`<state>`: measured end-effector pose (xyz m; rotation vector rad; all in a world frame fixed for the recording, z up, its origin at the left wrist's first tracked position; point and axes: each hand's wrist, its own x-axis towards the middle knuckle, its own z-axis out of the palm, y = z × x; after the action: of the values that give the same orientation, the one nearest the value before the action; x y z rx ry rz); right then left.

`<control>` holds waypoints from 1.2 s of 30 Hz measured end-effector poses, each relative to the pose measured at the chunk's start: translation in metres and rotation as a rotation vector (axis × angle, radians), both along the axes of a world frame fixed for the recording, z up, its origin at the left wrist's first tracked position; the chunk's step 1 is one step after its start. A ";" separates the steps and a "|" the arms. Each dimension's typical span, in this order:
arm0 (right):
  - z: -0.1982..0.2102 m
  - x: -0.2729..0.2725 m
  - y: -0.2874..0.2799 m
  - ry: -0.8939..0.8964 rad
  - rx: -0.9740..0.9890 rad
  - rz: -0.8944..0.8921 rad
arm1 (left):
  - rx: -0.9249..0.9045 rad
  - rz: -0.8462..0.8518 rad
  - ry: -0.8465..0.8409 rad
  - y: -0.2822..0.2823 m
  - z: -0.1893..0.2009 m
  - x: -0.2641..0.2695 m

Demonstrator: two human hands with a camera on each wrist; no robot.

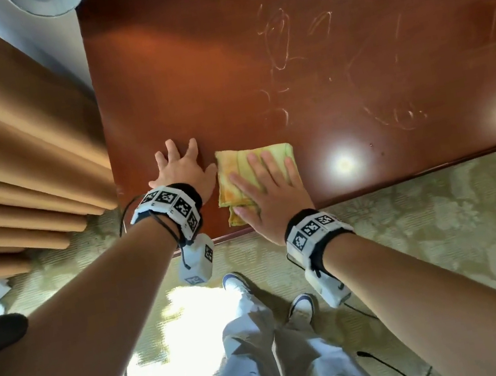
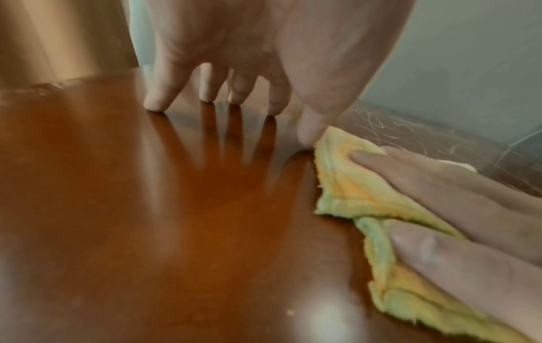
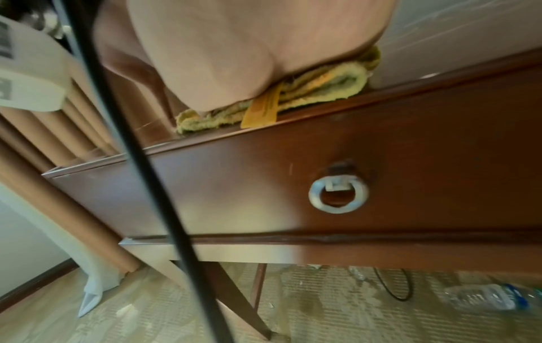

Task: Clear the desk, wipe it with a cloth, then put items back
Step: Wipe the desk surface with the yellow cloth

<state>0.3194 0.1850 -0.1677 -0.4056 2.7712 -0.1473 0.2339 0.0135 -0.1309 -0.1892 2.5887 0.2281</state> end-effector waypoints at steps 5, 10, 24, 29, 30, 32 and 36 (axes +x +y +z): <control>-0.004 0.001 0.019 0.029 -0.026 -0.071 | 0.000 0.022 -0.108 0.018 0.002 0.002; -0.006 -0.009 0.017 0.054 -0.041 -0.109 | 0.000 0.024 -0.110 0.016 -0.002 0.001; -0.004 0.000 0.028 0.034 -0.025 -0.133 | -0.013 0.032 -0.082 0.017 0.000 0.002; -0.006 0.001 0.030 0.042 -0.044 -0.134 | -0.008 0.041 -0.083 0.017 -0.001 0.002; -0.007 0.001 0.030 0.042 -0.039 -0.131 | -0.006 0.045 -0.083 0.017 -0.002 0.002; -0.006 -0.001 0.030 0.043 -0.029 -0.129 | -0.007 0.050 -0.083 0.016 -0.004 0.002; -0.003 -0.030 0.030 0.012 -0.020 -0.166 | -0.015 0.051 -0.066 0.015 -0.006 0.003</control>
<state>0.2890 0.2152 -0.1710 -0.1815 2.8158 -0.2129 0.2373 0.0284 -0.1367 -0.2646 2.5227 0.2170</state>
